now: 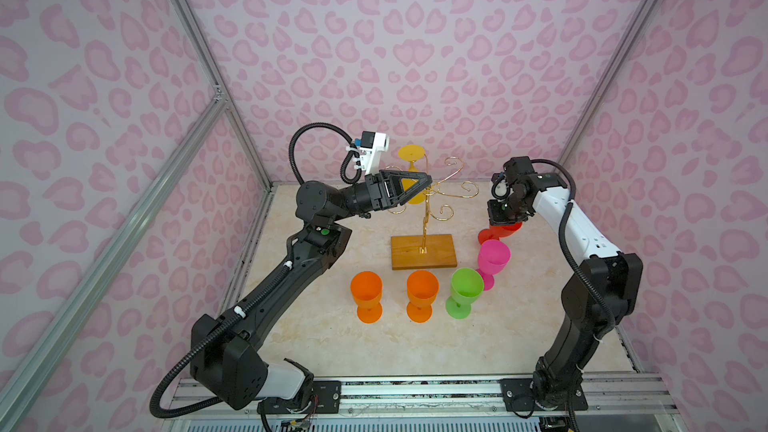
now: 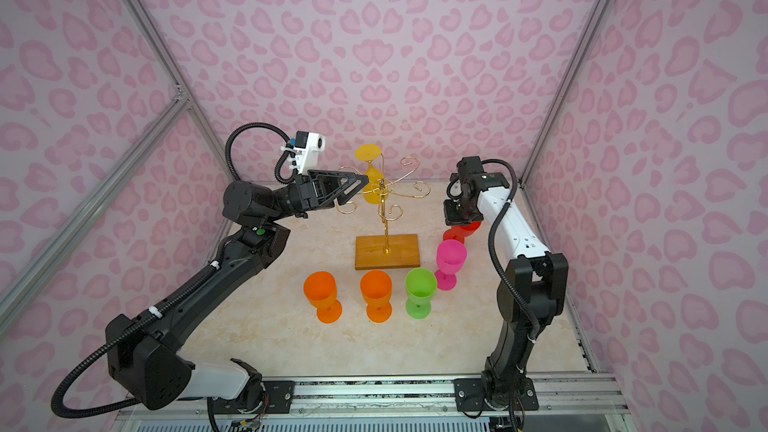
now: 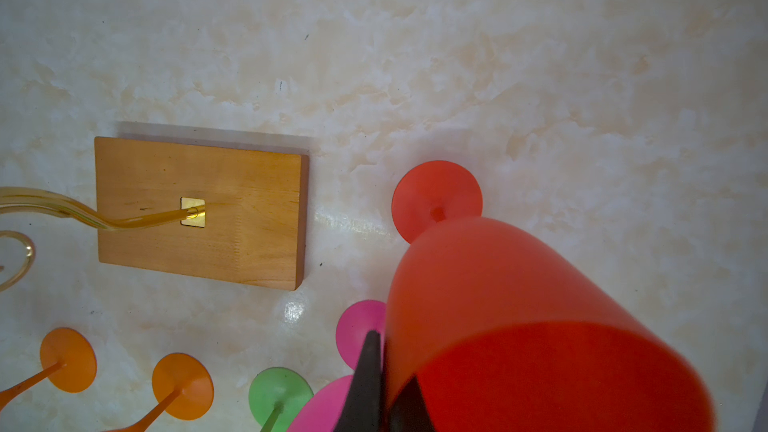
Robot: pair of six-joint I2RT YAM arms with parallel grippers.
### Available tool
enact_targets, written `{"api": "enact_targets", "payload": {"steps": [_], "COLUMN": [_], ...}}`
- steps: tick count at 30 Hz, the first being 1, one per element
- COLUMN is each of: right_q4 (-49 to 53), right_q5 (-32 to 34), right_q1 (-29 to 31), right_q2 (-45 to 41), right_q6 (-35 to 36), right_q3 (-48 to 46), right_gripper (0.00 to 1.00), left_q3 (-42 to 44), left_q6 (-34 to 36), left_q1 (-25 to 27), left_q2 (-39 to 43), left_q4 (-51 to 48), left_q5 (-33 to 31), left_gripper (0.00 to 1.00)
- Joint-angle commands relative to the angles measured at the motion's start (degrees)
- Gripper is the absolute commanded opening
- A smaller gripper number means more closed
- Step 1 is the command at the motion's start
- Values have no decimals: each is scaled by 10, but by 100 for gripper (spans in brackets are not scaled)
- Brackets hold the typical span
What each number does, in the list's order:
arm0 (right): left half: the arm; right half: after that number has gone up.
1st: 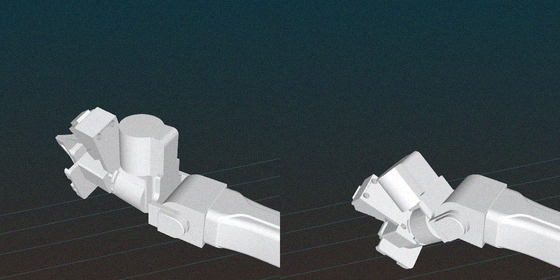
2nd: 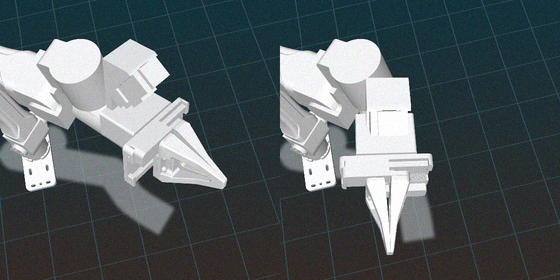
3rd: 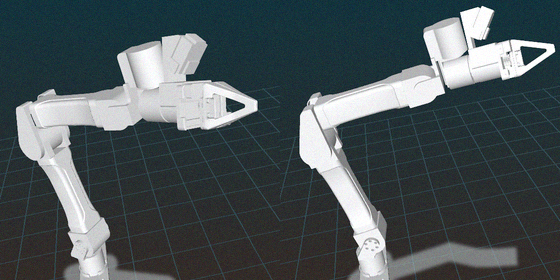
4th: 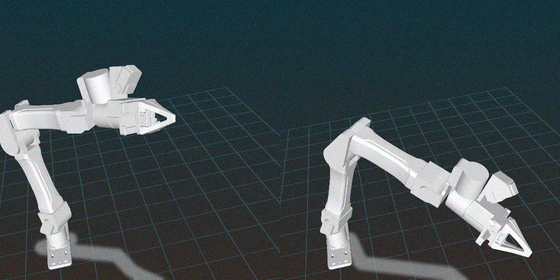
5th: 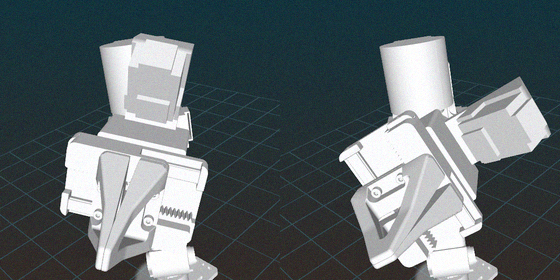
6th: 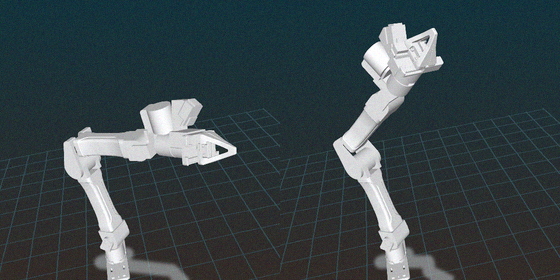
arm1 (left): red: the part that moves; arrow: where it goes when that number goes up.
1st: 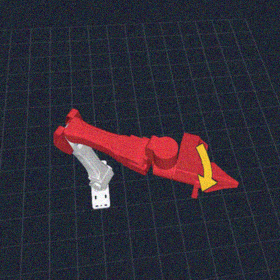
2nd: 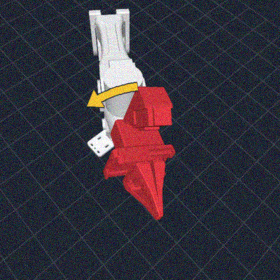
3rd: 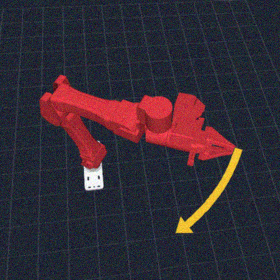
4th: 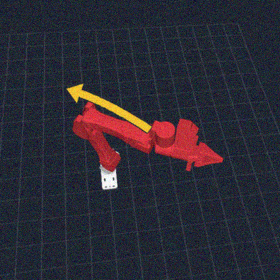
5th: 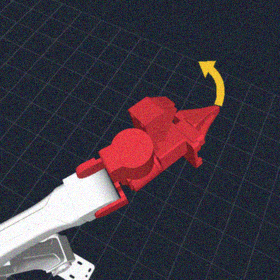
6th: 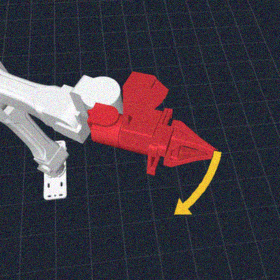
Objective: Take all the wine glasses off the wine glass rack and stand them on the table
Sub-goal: 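Lower the red glass toward the table beside the pink glass with the right gripper, then set the red glass upright and open the right gripper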
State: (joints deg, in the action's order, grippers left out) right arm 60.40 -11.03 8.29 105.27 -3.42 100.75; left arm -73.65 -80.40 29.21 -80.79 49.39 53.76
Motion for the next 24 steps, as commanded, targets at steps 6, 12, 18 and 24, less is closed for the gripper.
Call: {"api": "enact_targets", "payload": {"steps": [6,12,18,24], "right_q4": [35,39,39,37], "right_q5": [14,18,21,23], "right_q1": [6,7,11,14], "right_q2": [24,42,50,47], "right_q6": [11,11,8,5], "right_q3": [16,28,35,37], "right_gripper": [0,0,0,17], "left_q3": [3,11,16,17], "left_q6": [11,18,23,28], "left_q1": [-1,-1,-1,-1], "left_q2": [6,10,13,12], "left_q4": [13,13,8,5], "left_q5": [10,8,11,14], "left_gripper": [68,68,68,68]}}
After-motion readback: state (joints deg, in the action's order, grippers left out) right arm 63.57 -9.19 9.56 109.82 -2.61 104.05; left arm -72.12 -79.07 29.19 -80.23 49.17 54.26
